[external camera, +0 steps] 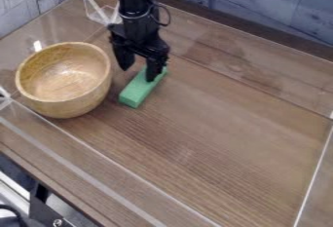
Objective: Put green stick into wooden bowl
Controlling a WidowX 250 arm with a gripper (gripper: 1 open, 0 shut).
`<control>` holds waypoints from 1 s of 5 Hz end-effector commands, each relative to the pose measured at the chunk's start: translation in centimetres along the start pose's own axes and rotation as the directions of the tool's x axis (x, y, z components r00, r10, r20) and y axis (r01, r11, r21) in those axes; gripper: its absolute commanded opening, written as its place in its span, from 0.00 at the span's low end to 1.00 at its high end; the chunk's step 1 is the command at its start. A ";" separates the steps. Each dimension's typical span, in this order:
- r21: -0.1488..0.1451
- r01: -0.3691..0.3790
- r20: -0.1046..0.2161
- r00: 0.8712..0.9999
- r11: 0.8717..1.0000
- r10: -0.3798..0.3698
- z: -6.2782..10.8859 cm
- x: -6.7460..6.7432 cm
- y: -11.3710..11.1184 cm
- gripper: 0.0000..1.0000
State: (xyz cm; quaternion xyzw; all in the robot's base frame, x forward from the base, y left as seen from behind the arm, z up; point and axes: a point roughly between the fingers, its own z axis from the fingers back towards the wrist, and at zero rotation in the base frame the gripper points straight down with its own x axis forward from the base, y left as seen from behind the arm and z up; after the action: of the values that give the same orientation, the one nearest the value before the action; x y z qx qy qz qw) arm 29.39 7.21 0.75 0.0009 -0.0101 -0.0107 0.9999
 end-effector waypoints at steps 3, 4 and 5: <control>-0.021 0.013 -0.055 0.998 1.000 -0.014 1.8 -2.9 -0.4 0.00; -0.030 0.014 -0.048 0.999 0.999 -0.015 2.4 -3.7 -0.4 0.00; -0.039 0.001 -0.039 0.999 0.999 -0.003 4.3 -4.3 0.2 0.00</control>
State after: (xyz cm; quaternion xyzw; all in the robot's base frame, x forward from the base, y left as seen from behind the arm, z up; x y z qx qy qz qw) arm 24.47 7.33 3.82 -0.0263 0.0315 -0.0081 0.9991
